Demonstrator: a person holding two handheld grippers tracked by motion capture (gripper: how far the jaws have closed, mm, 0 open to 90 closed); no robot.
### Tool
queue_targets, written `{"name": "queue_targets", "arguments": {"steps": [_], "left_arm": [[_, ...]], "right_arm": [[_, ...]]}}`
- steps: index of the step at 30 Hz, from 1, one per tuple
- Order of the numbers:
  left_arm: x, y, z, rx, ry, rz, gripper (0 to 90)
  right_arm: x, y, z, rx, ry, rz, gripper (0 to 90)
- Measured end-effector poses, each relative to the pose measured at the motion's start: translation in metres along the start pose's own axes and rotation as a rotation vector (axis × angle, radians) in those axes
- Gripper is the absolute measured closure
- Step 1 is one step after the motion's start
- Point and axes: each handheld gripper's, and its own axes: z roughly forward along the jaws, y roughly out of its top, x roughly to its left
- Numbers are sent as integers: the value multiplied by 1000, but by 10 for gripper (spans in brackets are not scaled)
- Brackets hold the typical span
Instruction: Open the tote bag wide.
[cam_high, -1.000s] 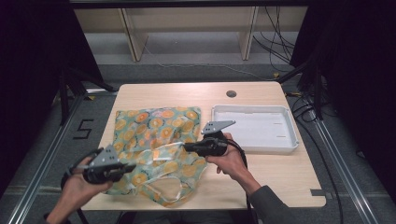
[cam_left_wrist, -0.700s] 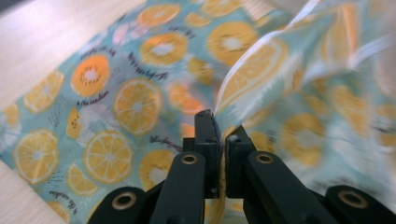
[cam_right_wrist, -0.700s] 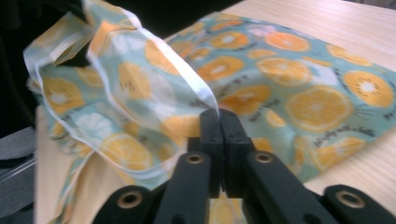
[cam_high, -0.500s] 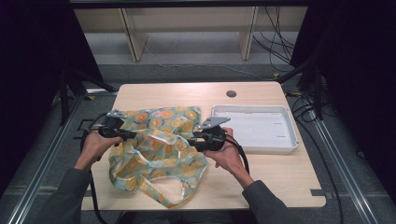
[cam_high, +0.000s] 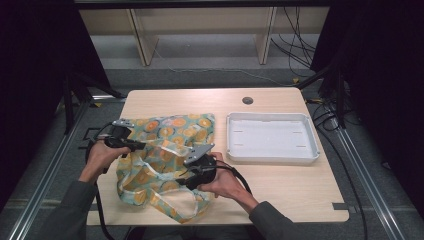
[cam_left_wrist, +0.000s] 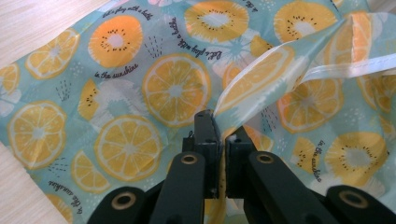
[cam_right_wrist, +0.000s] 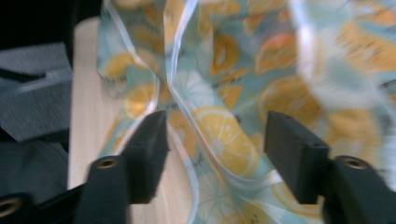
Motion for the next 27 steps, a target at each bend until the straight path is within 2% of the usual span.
{"name": "queue_targets", "arguments": {"steps": [2, 3, 4, 5, 6, 7, 8, 9, 10, 11, 12, 13, 15, 16, 17, 18, 19, 22, 23, 25, 26, 27], "left_arm": [[-1, 0, 2, -4, 0, 2, 869], [-1, 0, 2, -5, -3, 2, 867], [-2, 0, 2, -13, -2, -2, 866], [-2, 0, 2, -13, -2, -2, 863], [-2, 0, 2, -6, -3, 8, 863], [-2, 0, 1, 3, -7, 10, 861], [-3, -1, 1, -15, -3, 4, 859], [-3, -1, 0, -17, -9, 8, 859], [-2, 0, -1, -18, -18, 14, 858], [-2, -1, -1, -17, -13, 16, 859], [-2, -1, -1, -17, -13, 16, 859], [-4, -1, -2, -11, -5, 19, 859], [-5, -2, -1, -12, -22, 35, 860], [-7, -1, -2, -2, -14, 39, 861], [-8, -1, 0, -11, -28, 36, 863], [-9, -1, 0, -11, -28, 39, 864], [-10, -1, 1, -8, -30, 48, 863], [-16, 2, 1, -11, -47, 61, 860], [-18, 3, 1, -17, -49, 61, 856], [-22, 5, -1, -17, -49, 70, 845], [-24, 6, -1, -16, -58, 76, 807], [-27, 6, -2, -20, -69, 62, 765]], "right_arm": [[1, -1, 12, 38, -31, -32, 364], [0, -3, 22, 72, -65, -88, 553], [-2, -3, 25, 87, -72, -119, 674], [-2, -3, 25, 87, -72, -119, 674], [-5, -4, 27, 98, -77, -144, 787], [-7, -4, 27, 96, -69, -145, 884], [-10, -3, 23, 86, -33, -136, 900], [-10, -3, 23, 86, -33, -136, 900], [-10, -4, 19, 85, -12, -114, 900], [-8, -5, 10, 81, 35, -94, 900], [-8, -5, 10, 81, 35, -94, 900], [-7, -5, 7, 72, 45, -119, 900], [3, -6, -3, 63, 92, -104, 900], [7, -5, -9, 47, 115, -95, 900], [13, -5, -15, 39, 136, -51, 900], [18, -4, -22, 30, 152, -36, 900], [23, -5, -29, -2, 176, -24, 900], [29, -6, -38, -2, 196, -13, 900], [33, -6, -42, -13, 209, -24, 900], [35, -5, -50, -23, 225, -13, 900], [37, -2, -55, -39, 231, 14, 900], [35, 1, -55, -50, 237, -3, 900]]}}
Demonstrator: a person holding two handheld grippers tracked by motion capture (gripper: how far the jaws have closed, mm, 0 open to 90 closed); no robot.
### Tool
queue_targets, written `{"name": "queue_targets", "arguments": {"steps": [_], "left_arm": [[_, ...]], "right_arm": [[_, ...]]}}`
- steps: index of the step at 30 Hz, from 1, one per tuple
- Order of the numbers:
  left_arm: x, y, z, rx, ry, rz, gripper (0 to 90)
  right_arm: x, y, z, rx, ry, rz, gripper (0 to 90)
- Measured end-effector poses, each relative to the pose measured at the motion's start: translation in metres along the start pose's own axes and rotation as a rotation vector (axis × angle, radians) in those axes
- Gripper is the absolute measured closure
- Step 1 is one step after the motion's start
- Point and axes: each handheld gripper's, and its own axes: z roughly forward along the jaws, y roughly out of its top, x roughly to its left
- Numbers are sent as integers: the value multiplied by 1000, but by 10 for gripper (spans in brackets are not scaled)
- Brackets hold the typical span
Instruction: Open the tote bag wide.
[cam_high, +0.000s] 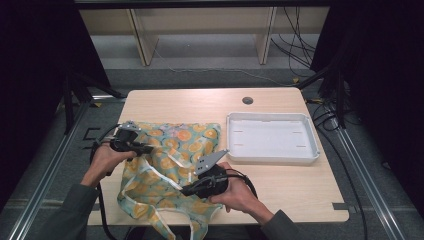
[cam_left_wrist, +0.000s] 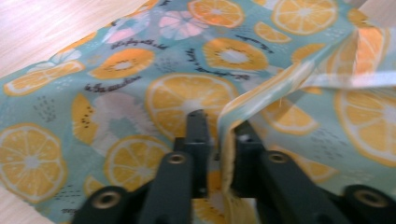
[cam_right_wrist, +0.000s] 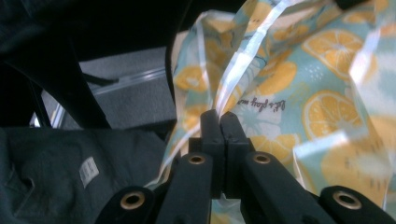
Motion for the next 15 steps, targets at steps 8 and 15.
{"name": "queue_targets", "arguments": {"steps": [8, 15], "left_arm": [[-17, 3, -46, -86, 49, -48, 392], [-45, -6, -94, -143, 84, 59, 351]], "right_arm": [[-29, 21, 0, -51, -18, 54, 900], [-58, 42, -5, -100, -67, 117, 900]]}}
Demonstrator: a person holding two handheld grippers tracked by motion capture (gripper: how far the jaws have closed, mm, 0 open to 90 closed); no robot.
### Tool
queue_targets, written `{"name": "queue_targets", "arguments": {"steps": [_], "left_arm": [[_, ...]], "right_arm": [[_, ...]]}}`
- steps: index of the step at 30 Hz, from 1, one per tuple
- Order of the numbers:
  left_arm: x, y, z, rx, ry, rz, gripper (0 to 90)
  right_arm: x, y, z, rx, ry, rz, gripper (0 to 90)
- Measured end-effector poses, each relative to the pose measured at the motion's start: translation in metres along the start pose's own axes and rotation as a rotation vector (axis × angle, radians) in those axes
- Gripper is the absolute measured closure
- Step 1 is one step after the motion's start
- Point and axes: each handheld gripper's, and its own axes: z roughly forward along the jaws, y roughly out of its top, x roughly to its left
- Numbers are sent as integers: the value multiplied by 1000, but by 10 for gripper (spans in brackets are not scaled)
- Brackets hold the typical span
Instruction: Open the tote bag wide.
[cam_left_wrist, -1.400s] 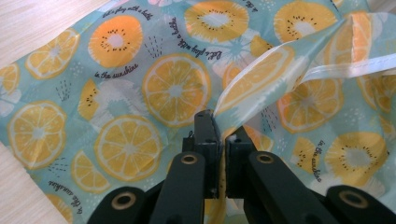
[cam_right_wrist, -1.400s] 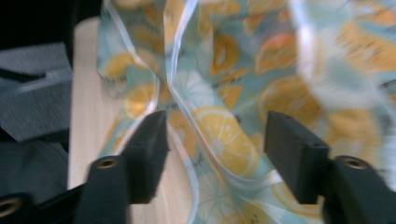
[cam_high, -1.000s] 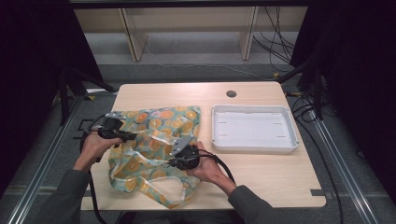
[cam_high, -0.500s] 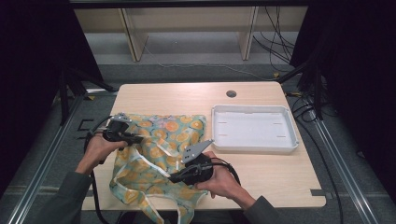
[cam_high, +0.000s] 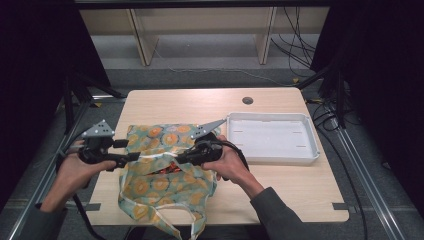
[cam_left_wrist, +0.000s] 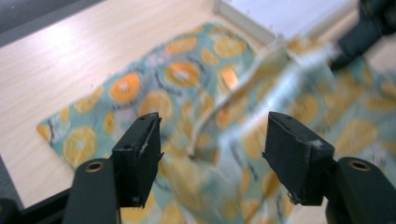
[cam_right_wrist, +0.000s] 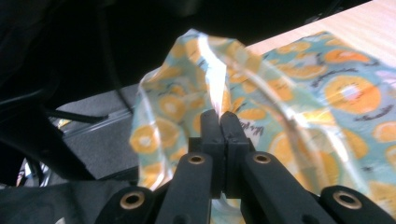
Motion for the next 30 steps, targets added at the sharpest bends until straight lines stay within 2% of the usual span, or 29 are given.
{"name": "queue_targets", "arguments": {"steps": [2, 3, 4, 6, 7, 8, 9, 10, 11, 12, 13, 14, 16, 17, 18, 19, 20, 21, 22, 23, 24, 25, 26, 27, 29, 30], "left_arm": [[-12, -10, 2, 42, 9, 8, 335], [-15, -16, 5, 54, 5, 28, 334], [-19, -22, 9, 64, 5, 21, 332], [-23, -33, 20, 88, 33, 8, 331], [-23, -38, 26, 103, 53, 16, 335], [-23, -42, 32, 118, 61, 21, 372], [-21, -46, 38, 120, 58, 52, 461], [-21, -49, 42, 119, 42, 28, 614], [-18, -49, 43, 116, 20, 57, 720], [-16, -48, 43, 113, -4, 52, 804], [-10, -43, 39, 115, -12, 64, 863], [-10, -43, 39, 115, -12, 64, 871], [2, -33, 36, 95, 10, 70, 879], [8, -28, 36, 66, -2, 55, 882], [16, -23, 37, 65, -20, 50, 882], [24, -17, 42, 63, -26, 30, 882], [29, -14, 46, 72, -25, 30, 881], [42, -10, 61, 82, -36, -17, 879], [42, -10, 61, 82, -36, -17, 878], [48, -9, 69, 104, -48, -32, 874], [53, -10, 77, 140, -40, -48, 874], [56, -11, 86, 171, -37, -60, 873], [59, -13, 94, 187, -32, -63, 873], [62, -15, 101, 205, -42, -77, 876], [64, -19, 109, 219, -47, -112, 877], [65, -21, 113, 238, -47, -109, 877]], "right_arm": [[-2, 2, 0, -2, 4, 3, 900], [-6, 3, 1, -14, -5, -24, 900], [-5, 4, 1, -10, -6, 2, 900], [-7, 6, 2, -8, -5, 12, 900], [-9, 7, 2, -1, -14, -9, 900], [-8, 7, 4, -17, -1, 17, 900], [-9, 8, 4, -11, 0, 8, 900], [-11, 9, 3, -6, -15, -24, 900], [-11, 9, 2, -2, -17, -21, 900], [-10, 9, 2, -8, -22, -7, 900], [-12, 9, -2, 0, -36, -7, 900], [-12, 9, -2, 0, -36, -7, 900], [-17, 9, -6, -7, -57, -3, 900], [-25, 9, -8, -3, -85, -3, 900], [-25, 9, -8, -3, -85, -3, 900], [-30, 8, -7, 7, -106, -3, 900], [-35, 7, -4, 19, -129, 8, 900], [-42, 5, 3, 49, -172, -1, 900], [-47, 3, 7, 65, -203, -2, 899], [-52, 2, 10, 90, -221, -15, 898], [-52, 2, 10, 90, -221, -15, 898], [-60, -1, 17, 113, -269, -11, 878], [-64, -4, 20, 116, -290, -4, 860], [-67, -5, 22, 141, -296, 12, 832], [-71, -9, 25, 150, -319, 27, 739], [-70, -11, 23, 159, -352, 49, 697]]}}
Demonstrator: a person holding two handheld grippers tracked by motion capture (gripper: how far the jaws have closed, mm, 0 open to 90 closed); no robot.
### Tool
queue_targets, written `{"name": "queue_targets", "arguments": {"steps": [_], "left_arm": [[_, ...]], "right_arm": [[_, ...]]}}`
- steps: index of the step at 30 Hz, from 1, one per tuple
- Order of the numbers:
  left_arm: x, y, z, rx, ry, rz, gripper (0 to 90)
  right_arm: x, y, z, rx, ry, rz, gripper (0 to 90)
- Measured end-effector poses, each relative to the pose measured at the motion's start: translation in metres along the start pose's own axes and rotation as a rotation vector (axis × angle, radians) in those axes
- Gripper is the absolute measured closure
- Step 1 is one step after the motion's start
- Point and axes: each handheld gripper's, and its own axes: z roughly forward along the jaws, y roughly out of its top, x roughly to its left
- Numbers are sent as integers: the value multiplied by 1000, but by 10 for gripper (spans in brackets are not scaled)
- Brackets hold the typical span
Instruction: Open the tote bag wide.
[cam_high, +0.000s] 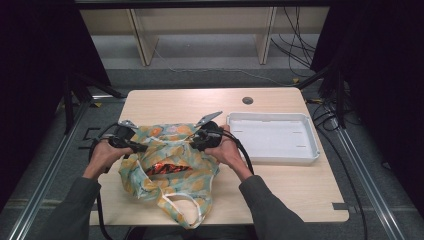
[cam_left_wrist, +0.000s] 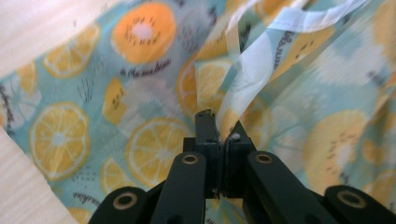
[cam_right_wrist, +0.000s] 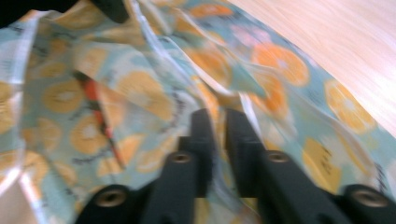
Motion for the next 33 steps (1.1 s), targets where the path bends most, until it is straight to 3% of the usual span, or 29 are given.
{"name": "queue_targets", "arguments": {"steps": [1, 2, 3, 5, 7, 9, 10, 12, 14, 18, 19, 20, 22, 24, 25, 26, 27, 28, 29, 30, 31, 32, 33], "left_arm": [[1, -1, 2, 12, 7, 7, 877], [3, -2, 1, 24, 12, 12, 878], [5, -3, -1, 19, 21, 2, 879], [5, -4, -2, 8, 27, -2, 879], [8, -6, -3, 13, 39, 0, 879], [10, -7, -2, 24, 50, -5, 879], [10, -8, -2, 21, 54, -10, 877], [10, -8, -1, 9, 51, -14, 877], [11, -8, -2, 21, 47, -4, 875], [10, -9, -1, 25, 43, -14, 872], [11, -10, 0, 17, 46, -16, 870], [11, -10, 0, 16, 46, -14, 870], [10, -12, -1, 19, 43, -11, 868], [11, -12, -2, 26, 40, 0, 867], [11, -13, -2, 16, 42, -6, 866], [11, -14, -2, 13, 45, -8, 866], [11, -14, -2, 16, 44, -3, 866], [11, -14, -3, 20, 36, -4, 866], [11, -14, -3, 20, 35, 0, 866], [10, -14, -3, 15, 38, -4, 866], [10, -14, -3, 17, 36, -4, 866], [8, -15, -2, 5, 35, -17, 864], [9, -15, -3, 17, 31, 2, 849]], "right_arm": [[0, 0, 0, 0, 0, 0, 697], [2, -4, -6, -35, -37, 15, 647], [1, -4, -13, -36, -38, -18, 632], [3, -6, -18, -63, -44, -17, 618], [8, -8, -35, -89, -31, -24, 610], [16, -12, -45, -98, -11, -80, 592], [28, -17, -51, -100, -2, -112, 571], [34, -18, -52, -92, 18, -133, 562], [44, -22, -50, -84, 50, -156, 532], [53, -24, -30, -35, 56, -171, 484], [55, -27, -17, -4, 30, -163, 443], [55, -27, -17, -4, 30, -163, 443], [56, -30, -5, 36, 5, -202, 350], [57, -31, 3, 71, -29, -230, 339], [59, -32, 6, 98, -34, -208, 357], [59, -33, 8, 105, -36, -222, 425], [55, -32, 10, 106, -31, -289, 508], [55, -34, 11, 124, -55, -303, 711], [54, -34, 11, 136, -61, -311, 789], [54, -34, 11, 136, -61, -311, 789], [51, -33, 10, 131, -42, -327, 857], [51, -34, 9, 128, -29, -305, 890], [48, -34, 5, 104, -4, -276, 900]]}}
